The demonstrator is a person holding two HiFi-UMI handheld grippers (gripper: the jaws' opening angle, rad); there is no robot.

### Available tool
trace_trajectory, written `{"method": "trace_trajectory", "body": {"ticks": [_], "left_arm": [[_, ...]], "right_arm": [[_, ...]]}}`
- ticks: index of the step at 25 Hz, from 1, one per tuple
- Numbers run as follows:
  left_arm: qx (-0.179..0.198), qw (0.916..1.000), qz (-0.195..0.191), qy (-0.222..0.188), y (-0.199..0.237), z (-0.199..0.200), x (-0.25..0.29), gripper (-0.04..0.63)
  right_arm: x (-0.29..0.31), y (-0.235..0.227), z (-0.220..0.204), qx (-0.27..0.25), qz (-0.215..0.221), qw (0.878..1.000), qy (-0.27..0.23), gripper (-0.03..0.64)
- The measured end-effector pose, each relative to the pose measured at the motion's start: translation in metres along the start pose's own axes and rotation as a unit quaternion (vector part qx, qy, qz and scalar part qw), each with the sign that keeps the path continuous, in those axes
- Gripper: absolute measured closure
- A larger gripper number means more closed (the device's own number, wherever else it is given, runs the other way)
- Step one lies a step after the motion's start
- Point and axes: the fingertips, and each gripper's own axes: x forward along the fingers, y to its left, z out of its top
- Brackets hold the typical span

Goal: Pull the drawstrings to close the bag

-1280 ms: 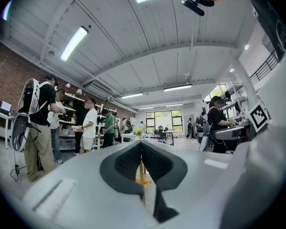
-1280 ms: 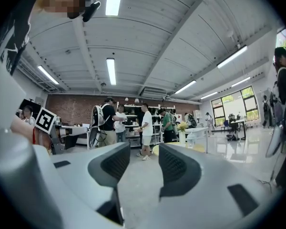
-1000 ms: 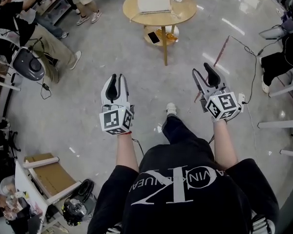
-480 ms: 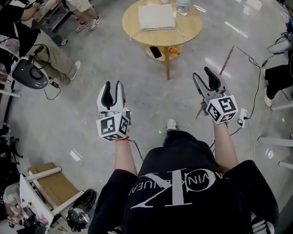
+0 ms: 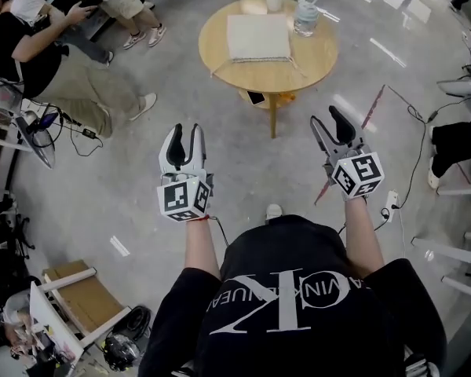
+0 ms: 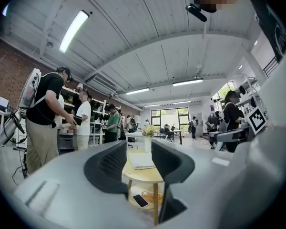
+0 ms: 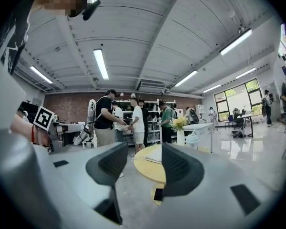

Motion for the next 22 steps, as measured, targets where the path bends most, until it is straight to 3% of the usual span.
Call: {"method": "trace_trajectory", "body": {"ticks": [11,22], "left_arm": [[0.0,1.0,0.002,0.007,0.007,-0.006,0.039,0.446],[-0.001,0.999,0.001,0.044,0.039,-0.035,0.091,0.446]], "right_arm": [[0.033,-0.025,-0.006,0.006,0.006,1.0,0.006,0.425],[0.09,-0.046,-0.029,0.046,0.003,0.999,0.029,0.425]]}}
